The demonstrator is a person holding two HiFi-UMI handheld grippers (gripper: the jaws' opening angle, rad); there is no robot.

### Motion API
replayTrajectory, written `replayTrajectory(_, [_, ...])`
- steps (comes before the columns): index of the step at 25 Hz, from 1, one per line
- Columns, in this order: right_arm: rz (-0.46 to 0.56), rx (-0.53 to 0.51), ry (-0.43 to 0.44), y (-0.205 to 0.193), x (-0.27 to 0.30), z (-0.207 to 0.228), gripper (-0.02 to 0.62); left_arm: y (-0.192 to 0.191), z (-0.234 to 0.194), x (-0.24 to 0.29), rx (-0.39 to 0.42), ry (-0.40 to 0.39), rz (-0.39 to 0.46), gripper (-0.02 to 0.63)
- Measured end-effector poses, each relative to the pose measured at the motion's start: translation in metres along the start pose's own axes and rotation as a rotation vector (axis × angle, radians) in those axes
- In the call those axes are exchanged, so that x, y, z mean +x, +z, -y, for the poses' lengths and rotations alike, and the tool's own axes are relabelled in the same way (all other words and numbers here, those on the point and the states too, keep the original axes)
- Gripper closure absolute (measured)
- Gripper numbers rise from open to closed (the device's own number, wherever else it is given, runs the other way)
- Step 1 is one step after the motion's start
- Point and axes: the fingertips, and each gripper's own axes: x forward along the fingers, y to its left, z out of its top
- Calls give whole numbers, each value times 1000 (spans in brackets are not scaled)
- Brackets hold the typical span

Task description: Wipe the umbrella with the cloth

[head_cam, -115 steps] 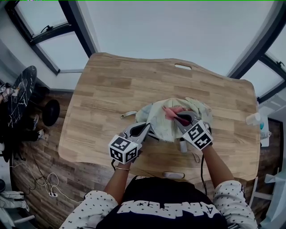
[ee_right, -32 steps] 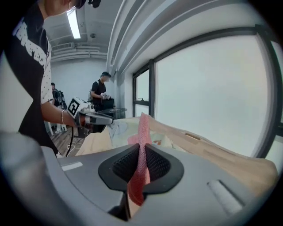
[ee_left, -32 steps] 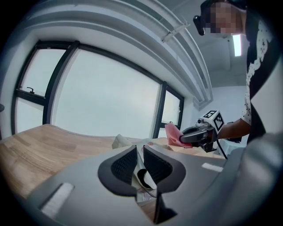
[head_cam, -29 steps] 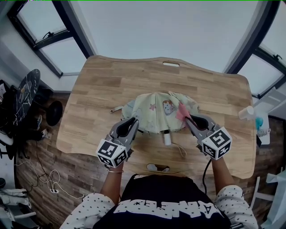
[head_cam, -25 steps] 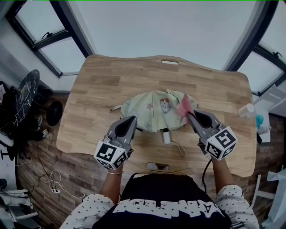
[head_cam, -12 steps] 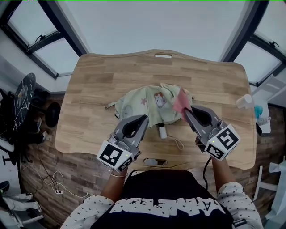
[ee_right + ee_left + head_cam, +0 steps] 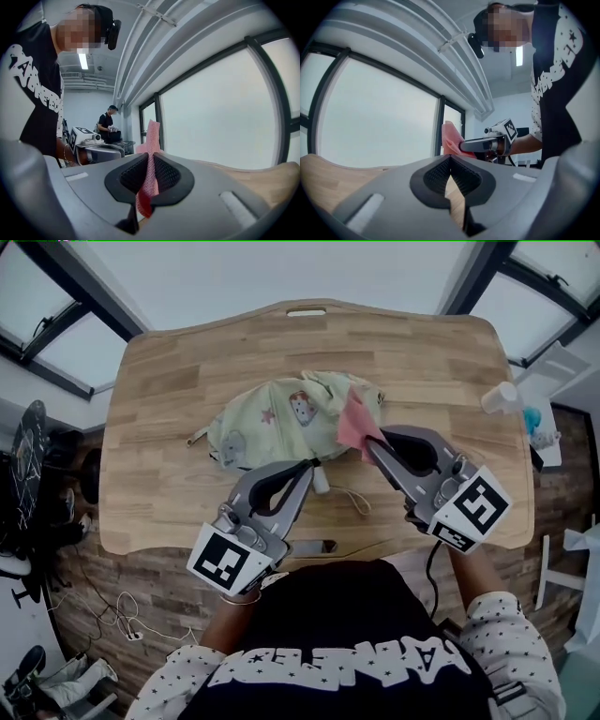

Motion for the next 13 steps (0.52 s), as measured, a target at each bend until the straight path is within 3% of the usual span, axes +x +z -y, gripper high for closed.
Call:
replayTrajectory(7, [-46, -16, -13, -13, -13, -8, 557, -7, 16, -2, -17, -40, -13, 607])
replayTrajectory(13, [-49, -40, 27, -7, -10, -7, 556, -1, 11, 1, 27, -24, 5, 606])
